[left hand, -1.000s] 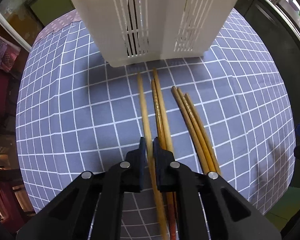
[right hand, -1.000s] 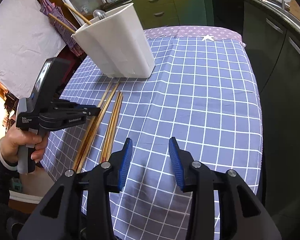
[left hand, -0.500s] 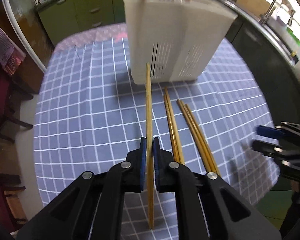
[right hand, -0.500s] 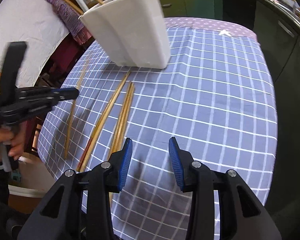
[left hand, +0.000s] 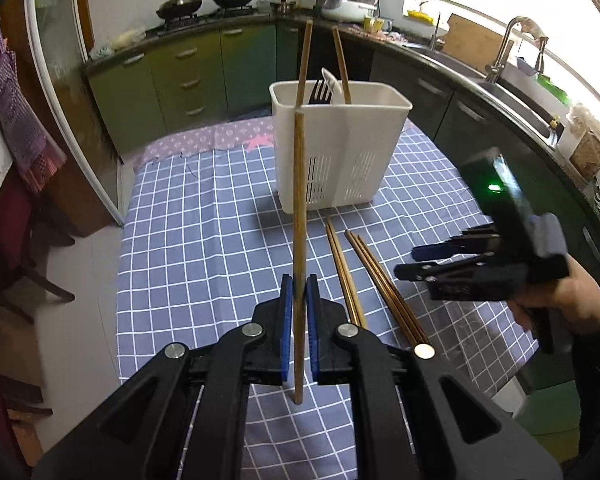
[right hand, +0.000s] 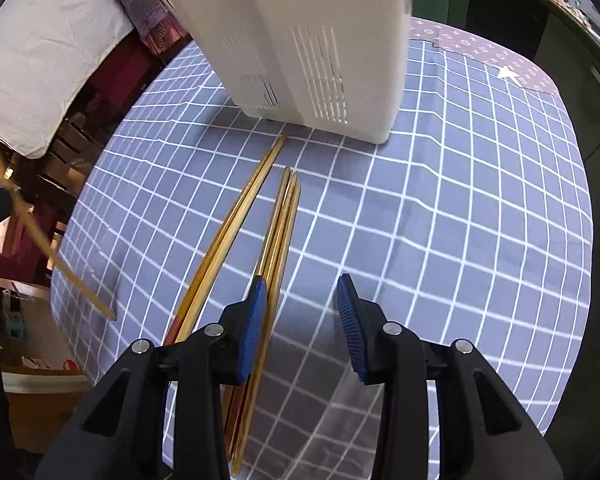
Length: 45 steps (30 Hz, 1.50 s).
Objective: Organize utensils
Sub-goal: 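Grasp one chopstick with the left gripper and lift it upright while the right gripper approaches the chopsticks, then grasp a wooden chopstick with the right gripper and lift it upright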
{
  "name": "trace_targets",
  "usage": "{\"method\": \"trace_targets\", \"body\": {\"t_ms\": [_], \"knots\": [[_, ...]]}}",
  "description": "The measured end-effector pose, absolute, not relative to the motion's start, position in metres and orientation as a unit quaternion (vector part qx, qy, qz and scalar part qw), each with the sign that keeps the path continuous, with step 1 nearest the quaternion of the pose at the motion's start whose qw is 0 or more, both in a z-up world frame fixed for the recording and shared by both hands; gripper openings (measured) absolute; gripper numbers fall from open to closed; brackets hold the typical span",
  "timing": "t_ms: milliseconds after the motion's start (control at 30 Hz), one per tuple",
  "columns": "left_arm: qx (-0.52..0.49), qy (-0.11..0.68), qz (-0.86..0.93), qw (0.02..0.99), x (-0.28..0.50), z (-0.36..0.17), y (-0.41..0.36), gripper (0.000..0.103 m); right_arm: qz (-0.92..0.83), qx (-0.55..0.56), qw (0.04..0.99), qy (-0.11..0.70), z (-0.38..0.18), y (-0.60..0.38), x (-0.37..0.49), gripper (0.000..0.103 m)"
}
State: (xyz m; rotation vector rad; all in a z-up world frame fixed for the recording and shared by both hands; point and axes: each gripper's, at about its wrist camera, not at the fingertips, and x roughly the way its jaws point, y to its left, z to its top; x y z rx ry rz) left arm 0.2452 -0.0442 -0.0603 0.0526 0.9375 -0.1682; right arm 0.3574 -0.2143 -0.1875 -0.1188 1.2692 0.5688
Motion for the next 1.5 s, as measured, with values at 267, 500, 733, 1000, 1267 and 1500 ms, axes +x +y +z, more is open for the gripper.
{"method": "trace_targets", "body": {"t_ms": [267, 500, 733, 1000, 1267, 1500], "knots": [[0.027, 0.441, -0.089, 0.893, 0.232, -0.057, -0.039, 0.007, 0.247, -0.083, 0.760, 0.595, -0.202, -0.196, 0.367, 0.030], [0.028, 0.438, -0.093, 0.894, 0.227, -0.054, -0.038, 0.007, 0.232, -0.106, 0.762, 0.595, -0.204, -0.186, 0.365, 0.030], [0.033, 0.437, -0.094, 0.894, 0.226, -0.053, -0.039, 0.007, 0.228, -0.139, 0.763, 0.588, -0.209, -0.165, 0.356, 0.030], [0.039, 0.436, -0.095, 0.894, 0.223, -0.052, -0.040, 0.007, 0.230, -0.141, 0.771, 0.577, -0.207, -0.155, 0.349, 0.006], [0.039, 0.436, -0.095, 0.894, 0.222, -0.052, -0.040, 0.007, 0.244, -0.086, 0.811, 0.524, -0.153, -0.186, 0.328, 0.006], [0.043, 0.434, -0.096, 0.895, 0.218, -0.050, -0.041, 0.007, 0.256, -0.049, 0.858, 0.442, -0.079, -0.234, 0.298, 0.006]]}}
